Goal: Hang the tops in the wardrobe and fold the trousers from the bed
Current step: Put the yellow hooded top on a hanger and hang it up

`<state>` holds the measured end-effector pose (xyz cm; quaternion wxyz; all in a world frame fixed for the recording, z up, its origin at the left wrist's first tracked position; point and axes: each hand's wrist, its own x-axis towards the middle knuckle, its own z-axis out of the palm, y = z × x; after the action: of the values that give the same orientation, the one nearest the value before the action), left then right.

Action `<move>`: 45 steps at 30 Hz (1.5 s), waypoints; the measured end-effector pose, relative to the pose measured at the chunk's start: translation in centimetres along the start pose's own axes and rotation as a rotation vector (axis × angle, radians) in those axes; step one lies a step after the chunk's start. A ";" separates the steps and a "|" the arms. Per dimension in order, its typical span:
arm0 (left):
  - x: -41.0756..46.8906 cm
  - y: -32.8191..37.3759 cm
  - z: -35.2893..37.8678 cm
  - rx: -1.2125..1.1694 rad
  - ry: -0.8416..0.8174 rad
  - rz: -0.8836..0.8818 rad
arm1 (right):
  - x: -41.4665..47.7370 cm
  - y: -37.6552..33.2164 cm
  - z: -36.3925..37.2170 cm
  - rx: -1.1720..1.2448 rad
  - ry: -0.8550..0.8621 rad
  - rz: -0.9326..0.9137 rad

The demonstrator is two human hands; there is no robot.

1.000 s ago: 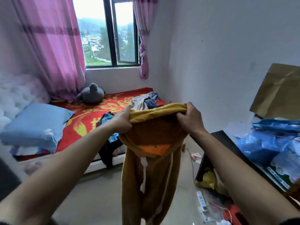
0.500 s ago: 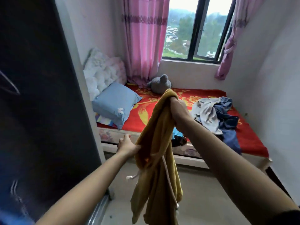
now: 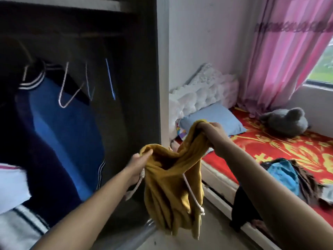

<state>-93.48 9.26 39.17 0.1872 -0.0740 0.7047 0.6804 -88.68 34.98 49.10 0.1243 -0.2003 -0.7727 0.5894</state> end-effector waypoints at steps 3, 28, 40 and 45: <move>0.0 1.8 -1.7 -0.015 0.158 0.080 | 1.7 0.6 2.5 -0.100 -0.128 -0.050; 8.7 8.8 -25.7 0.021 0.673 0.465 | 7.4 -18.0 36.3 0.008 -0.188 -0.631; 9.6 8.7 -29.0 0.132 0.527 0.525 | 11.5 -19.8 42.1 -0.123 -0.041 -0.570; 10.4 8.6 -27.6 0.203 0.547 0.506 | 11.8 -18.8 39.0 0.019 -0.036 -0.631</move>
<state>-110.61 -15.85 43.54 -0.1753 -0.0576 0.7884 0.5868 -118.92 2.58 55.93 0.2894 0.0612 -0.7931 0.5325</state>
